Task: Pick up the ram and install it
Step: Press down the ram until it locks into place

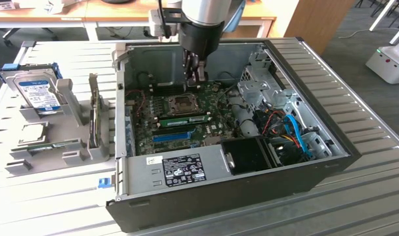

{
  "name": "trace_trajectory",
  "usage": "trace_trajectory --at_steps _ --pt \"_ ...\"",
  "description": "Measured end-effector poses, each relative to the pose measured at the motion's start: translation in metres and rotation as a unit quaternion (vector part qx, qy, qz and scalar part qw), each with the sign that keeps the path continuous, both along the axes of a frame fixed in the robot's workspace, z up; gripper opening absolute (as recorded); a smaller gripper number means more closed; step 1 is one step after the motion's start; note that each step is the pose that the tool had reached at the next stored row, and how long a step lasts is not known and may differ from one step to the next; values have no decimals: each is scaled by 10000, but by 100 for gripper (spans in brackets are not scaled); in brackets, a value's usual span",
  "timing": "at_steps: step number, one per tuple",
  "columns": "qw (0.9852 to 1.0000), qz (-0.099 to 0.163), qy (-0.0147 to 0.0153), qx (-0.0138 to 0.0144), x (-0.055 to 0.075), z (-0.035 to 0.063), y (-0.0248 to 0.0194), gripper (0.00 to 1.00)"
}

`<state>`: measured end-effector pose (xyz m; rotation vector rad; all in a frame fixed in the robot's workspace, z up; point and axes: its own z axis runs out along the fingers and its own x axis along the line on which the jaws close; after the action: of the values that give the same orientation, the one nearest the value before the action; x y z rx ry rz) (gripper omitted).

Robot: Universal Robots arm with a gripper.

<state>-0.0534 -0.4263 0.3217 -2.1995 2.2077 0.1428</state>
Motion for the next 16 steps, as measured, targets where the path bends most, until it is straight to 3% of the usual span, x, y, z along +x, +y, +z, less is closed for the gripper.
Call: trace_trajectory --at_steps 8,16 --pt "10000 0 0 -1 117 0 0 11" --pt "10000 0 0 0 122 0 0 11"
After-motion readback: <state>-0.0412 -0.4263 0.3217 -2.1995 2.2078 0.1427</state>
